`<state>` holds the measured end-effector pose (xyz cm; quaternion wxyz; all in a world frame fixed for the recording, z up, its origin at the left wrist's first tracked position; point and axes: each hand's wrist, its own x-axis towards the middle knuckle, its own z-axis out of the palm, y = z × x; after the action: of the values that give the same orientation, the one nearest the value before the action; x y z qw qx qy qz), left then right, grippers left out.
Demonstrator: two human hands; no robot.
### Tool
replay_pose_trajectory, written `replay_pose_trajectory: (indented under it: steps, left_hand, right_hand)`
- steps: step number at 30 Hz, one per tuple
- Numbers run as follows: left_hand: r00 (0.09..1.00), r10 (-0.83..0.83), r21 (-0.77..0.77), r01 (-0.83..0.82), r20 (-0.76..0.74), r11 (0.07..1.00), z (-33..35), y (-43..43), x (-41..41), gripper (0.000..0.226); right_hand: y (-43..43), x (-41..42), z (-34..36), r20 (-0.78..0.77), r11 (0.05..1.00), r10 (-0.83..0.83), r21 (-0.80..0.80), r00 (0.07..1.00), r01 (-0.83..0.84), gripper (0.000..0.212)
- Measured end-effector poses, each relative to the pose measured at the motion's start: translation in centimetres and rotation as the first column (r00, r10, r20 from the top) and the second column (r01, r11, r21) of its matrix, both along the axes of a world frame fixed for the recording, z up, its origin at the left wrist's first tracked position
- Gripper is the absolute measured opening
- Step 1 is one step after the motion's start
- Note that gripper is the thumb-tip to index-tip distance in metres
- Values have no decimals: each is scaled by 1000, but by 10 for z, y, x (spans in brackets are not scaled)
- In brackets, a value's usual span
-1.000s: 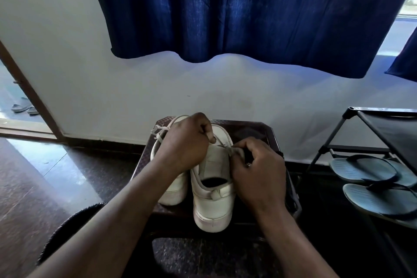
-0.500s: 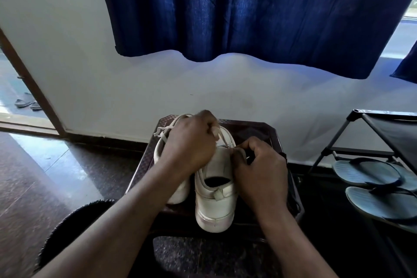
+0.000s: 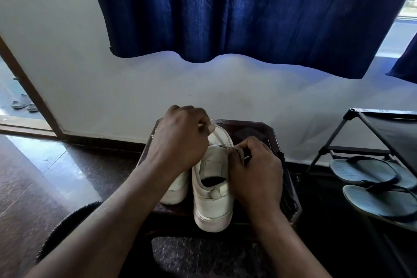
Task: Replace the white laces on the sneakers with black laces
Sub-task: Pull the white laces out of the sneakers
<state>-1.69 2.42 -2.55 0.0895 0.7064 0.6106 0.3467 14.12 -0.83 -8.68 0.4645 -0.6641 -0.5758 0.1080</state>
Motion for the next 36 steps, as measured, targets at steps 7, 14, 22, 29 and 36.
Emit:
replay_pose_trajectory:
  steps: [7, 14, 22, 29, 36]
  left_hand:
    - [989, -18, -99, 33, 146, 995, 12, 3, -16, 17]
    - [977, -11, 65, 26, -215, 998, 5, 3, -18, 11]
    - [129, -72, 18, 381, 989, 925, 19, -2, -11, 30]
    - [954, -66, -43, 82, 293, 996, -3, 4, -8, 49]
    - [869, -39, 4, 47, -493, 999, -10, -3, 10, 18]
  right_hand:
    - [1, 0, -1, 8, 1000, -3, -5, 1000, 3, 10]
    - [1, 0, -2, -18, 1000, -16, -8, 1000, 16, 13]
    - [2, -1, -3, -47, 1000, -5, 4, 999, 5, 11]
    - [3, -1, -7, -46, 999, 6, 40, 999, -4, 10]
    - [4, 1, -6, -41, 1000, 24, 18, 999, -24, 10]
